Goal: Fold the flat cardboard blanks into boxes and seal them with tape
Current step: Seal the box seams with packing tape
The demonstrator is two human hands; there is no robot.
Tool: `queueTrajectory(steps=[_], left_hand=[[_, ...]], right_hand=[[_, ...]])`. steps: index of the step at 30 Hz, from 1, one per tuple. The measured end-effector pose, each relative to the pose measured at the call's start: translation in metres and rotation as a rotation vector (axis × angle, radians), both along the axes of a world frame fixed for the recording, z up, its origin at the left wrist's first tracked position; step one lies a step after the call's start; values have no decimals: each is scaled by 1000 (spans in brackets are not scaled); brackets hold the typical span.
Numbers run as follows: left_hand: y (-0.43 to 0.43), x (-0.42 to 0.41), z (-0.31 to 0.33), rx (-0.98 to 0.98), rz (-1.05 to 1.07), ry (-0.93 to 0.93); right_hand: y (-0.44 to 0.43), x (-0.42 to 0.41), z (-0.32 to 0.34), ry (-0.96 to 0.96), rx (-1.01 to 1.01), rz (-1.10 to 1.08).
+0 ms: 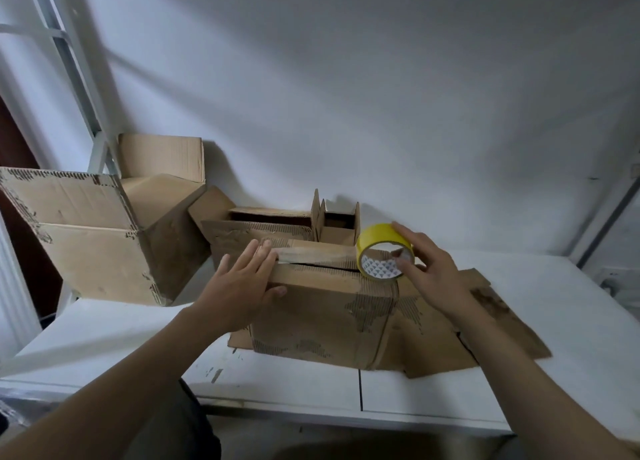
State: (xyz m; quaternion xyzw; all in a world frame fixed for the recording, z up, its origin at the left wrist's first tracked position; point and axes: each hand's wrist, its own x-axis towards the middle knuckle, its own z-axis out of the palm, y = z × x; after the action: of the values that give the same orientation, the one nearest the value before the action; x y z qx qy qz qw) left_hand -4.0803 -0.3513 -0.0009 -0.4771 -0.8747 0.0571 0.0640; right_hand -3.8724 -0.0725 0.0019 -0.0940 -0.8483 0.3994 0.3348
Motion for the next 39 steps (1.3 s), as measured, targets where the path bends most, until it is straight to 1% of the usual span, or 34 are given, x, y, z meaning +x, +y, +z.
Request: queueTrajectory(steps=[1,3,6,9,13,19,23,26,28,34,39], left_hand=[[0,3,0,-2,-8,8],[-1,6,1,-16,5,19],[1,9,2,-32,34,11],[3,8,3,-57,50,11],[7,7,6,-73,57,21],[16,10,10,-100,84,22],[31,20,11,-75,-5,10],[44,31,11,-48,-93,-68],[51,37,10,-34,-104,-104],[51,37,7,-8,-79,-123],[30,24,9,-34,72,-91]], right_hand=[[0,0,-1,18,-16,-11],[1,-2,2,16,39,-21],[3,-9,15,-39,202,1],[3,-15,27,-139,355,23],[-2,-20,38,-235,524,-15],[-9,-30,50,-321,641,-65],[-16,-35,57,-370,666,-55],[-19,-38,59,-378,669,-27],[-20,-39,57,-371,656,-6],[-17,-41,47,-337,597,5],[-6,-35,34,-283,539,74]])
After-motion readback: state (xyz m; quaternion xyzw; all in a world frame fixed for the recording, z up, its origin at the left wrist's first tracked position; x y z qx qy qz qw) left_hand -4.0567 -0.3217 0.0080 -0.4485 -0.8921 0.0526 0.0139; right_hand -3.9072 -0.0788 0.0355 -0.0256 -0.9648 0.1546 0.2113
